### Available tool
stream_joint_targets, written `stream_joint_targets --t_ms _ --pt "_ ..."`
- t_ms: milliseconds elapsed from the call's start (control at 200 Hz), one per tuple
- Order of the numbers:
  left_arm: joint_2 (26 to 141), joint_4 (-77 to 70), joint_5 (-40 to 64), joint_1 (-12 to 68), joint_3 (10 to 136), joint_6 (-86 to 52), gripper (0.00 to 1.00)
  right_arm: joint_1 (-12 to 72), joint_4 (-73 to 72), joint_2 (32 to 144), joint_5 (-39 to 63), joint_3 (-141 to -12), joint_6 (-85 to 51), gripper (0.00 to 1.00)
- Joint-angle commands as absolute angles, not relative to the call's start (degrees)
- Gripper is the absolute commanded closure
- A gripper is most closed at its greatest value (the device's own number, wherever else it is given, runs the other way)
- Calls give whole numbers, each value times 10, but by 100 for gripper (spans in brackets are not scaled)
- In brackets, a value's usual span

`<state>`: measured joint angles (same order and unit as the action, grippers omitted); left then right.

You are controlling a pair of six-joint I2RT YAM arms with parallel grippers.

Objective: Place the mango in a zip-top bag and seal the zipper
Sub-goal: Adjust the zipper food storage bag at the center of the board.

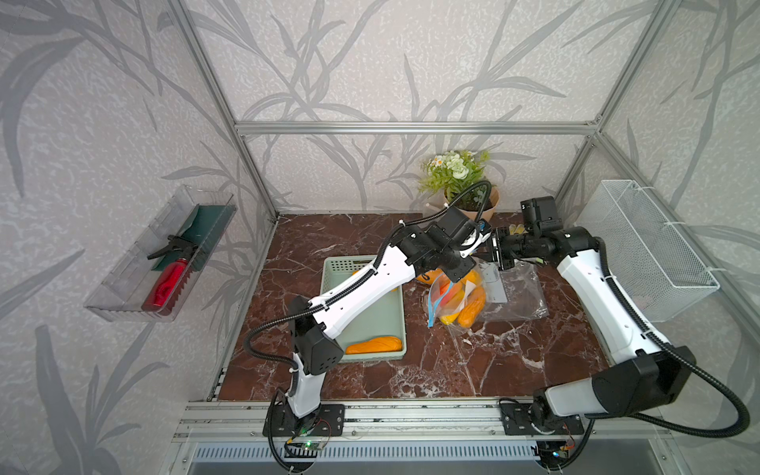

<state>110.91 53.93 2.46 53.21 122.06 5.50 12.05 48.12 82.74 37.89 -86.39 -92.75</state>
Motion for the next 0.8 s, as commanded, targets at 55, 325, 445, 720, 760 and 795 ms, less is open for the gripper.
stream_joint_targets --t_ms 55,325,445,720,760,795 --pt "1093 545 26 538 1211 75 100 122 482 824 384 -876 -916 88" --pt "1093 546 21 538 1208 76 100 114 507 819 377 -881 -894 95" --pt "1093 544 23 538 1209 72 100 114 501 818 378 -880 -893 100" --pt "1070 511 16 536 1191 53 52 114 498 820 369 -889 -886 100" --pt "1067 500 16 535 1189 57 51 114 506 821 367 -896 -881 100" --pt "1068 492 19 535 1189 60 50 114 511 822 366 -899 -879 100"
